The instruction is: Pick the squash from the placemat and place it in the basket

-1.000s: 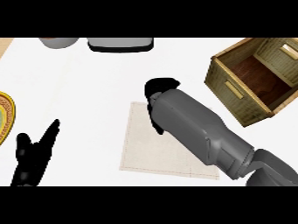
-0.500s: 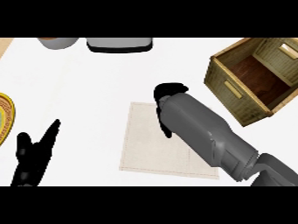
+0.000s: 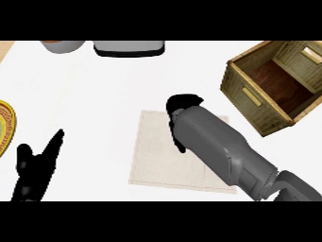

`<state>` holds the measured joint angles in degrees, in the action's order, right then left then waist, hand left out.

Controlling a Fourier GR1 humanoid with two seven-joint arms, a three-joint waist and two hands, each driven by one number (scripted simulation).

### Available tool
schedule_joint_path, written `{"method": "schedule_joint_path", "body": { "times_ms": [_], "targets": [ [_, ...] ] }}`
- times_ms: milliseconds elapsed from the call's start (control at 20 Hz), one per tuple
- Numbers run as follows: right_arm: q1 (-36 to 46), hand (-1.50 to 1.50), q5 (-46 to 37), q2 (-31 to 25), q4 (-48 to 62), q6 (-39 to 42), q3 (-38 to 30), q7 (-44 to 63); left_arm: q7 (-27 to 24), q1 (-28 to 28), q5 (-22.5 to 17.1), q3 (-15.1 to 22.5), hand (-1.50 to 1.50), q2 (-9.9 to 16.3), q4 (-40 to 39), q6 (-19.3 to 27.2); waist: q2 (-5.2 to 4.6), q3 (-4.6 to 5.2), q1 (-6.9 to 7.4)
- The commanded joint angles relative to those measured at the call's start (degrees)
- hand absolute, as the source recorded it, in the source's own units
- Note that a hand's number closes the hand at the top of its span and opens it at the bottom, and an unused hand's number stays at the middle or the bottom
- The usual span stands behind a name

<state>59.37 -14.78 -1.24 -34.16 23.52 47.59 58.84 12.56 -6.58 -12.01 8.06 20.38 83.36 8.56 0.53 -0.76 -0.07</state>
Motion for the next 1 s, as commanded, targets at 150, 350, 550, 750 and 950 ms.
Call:
{"method": "schedule_joint_path", "body": {
  "times_ms": [150, 350, 550, 750, 950],
  "targets": [
    [-1.5, 1.50, -3.5, -0.6, -2.0, 4.6, 2.1, 1.0, 1.5, -0.5, -0.3, 0.3, 0.00, -1.2, -3.8, -2.0, -0.44, 0.79, -0.02],
    [-1.1, 1.50, -6.6, 0.0, -1.4, 4.8, 3.2, 0.6, 1.2, 0.1, -0.4, -0.6, 0.00, -1.2, -4.4, -2.7, -0.51, 0.80, 0.17],
    [-2.9, 1.50, -7.9, -3.1, -3.1, 7.1, 3.6, -3.0, 1.1, -1.5, 0.4, 0.0, 0.00, -2.6, -3.1, -1.8, -0.36, 0.78, -0.11],
    [-9.5, 1.50, -10.7, -4.7, -20.6, 1.0, 9.5, -16.3, 2.9, -1.4, -0.2, -1.8, 0.00, -1.2, -2.8, -1.4, 0.86, 0.64, -3.73],
    [-10.4, 1.50, -11.5, -5.1, -35.0, -4.0, 11.8, -26.0, 0.7, -5.2, 0.2, -1.8, 0.00, -2.3, -1.6, 0.0, 2.18, 0.41, -5.10]
  ]
}}
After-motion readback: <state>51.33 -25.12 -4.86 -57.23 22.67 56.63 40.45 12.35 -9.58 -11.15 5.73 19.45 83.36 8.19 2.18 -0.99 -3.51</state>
